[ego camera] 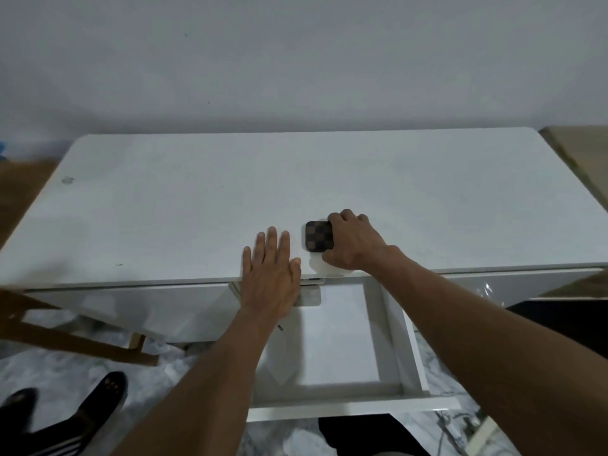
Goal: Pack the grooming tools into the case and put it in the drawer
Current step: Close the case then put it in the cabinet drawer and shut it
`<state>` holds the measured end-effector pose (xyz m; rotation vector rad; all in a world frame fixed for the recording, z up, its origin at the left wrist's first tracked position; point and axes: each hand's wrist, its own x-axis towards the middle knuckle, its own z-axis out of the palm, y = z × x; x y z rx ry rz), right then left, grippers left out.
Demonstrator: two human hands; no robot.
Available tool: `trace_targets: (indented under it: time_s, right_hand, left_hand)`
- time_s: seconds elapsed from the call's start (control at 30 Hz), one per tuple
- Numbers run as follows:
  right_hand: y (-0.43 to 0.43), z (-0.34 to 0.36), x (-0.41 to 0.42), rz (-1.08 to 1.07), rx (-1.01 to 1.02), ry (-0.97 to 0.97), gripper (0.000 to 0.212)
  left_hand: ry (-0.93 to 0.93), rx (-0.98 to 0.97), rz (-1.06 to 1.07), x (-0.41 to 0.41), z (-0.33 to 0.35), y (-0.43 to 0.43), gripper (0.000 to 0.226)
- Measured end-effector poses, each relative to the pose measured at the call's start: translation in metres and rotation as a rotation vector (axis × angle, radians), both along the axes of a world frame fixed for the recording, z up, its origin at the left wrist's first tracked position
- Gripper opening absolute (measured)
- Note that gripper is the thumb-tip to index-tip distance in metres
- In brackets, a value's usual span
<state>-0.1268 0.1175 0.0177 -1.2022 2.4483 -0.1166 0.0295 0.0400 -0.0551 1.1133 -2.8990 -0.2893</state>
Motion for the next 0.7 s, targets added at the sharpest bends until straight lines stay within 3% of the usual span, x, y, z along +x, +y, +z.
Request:
trace_targets:
  time_s: [0.47, 0.7]
  right_hand:
    - [0.096, -0.003, 0.084, -0.094, -0.047, 0.060, 0.052]
    - [0.110, -0.035, 0.101, -0.061, 0.062, 0.015, 0.059]
  left_hand:
    - [-0.034, 0.143, -0.090, 0.025, 0.013, 0.021, 0.063]
    - [0.007, 0.121, -0.041, 0.026, 0.006, 0.031, 0.067]
